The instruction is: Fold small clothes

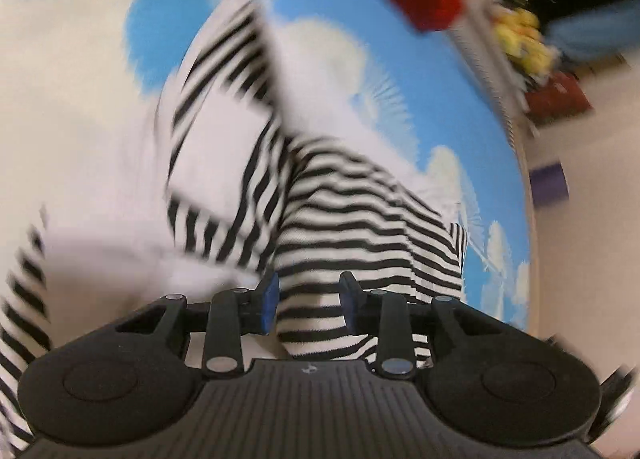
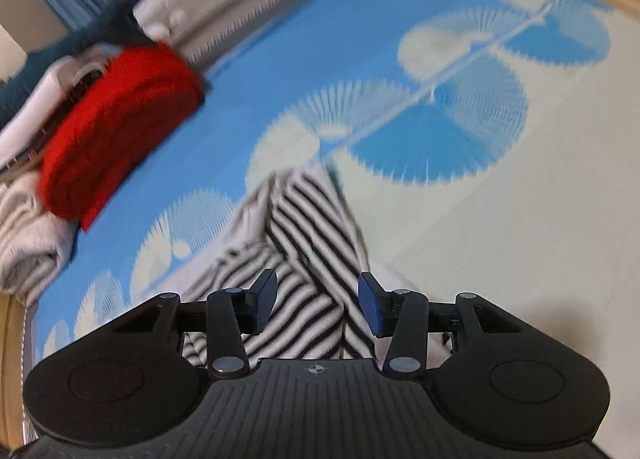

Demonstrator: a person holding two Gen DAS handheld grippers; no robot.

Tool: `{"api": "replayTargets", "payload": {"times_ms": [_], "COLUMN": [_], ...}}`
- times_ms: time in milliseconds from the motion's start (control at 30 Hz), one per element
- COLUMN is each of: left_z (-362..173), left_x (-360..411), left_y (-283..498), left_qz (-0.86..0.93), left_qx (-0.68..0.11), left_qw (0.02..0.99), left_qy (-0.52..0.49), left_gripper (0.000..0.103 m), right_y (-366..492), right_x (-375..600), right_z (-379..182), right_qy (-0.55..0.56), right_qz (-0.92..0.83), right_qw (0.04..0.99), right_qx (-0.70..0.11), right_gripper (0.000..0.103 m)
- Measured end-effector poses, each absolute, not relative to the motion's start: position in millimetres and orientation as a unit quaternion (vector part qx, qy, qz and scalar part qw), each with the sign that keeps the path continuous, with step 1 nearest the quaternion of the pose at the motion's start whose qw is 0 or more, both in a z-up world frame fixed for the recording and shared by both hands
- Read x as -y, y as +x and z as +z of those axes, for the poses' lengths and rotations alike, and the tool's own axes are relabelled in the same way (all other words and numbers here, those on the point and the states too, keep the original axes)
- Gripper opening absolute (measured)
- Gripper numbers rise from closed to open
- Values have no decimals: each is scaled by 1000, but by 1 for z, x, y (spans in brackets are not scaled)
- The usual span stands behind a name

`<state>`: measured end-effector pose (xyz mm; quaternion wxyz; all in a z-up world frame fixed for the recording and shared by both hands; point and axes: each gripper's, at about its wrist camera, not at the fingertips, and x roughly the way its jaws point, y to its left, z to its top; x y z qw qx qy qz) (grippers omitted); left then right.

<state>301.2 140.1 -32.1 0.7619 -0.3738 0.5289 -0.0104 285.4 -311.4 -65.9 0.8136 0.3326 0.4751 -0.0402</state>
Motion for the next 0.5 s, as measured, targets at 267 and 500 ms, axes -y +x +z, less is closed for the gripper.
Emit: {"api": "replayTargets", "payload": {"times_ms": [267, 500], "left_z": [-65, -74], "left_x": [-154, -148], "left_y": [310, 311], "left_qz": [2, 15], "left_qx": [-551, -567], "left_qw": [712, 687], "left_qy": [-435, -454], "left_gripper": [45, 15], "right_y": [327, 345], "right_x": [288, 270], "right_z": [-97, -120], "right_qy": [268, 246], "right_qz": [-23, -8], "right_qw": [811, 803], "right_qx": [-519, -543], "right_gripper": [52, 52]}}
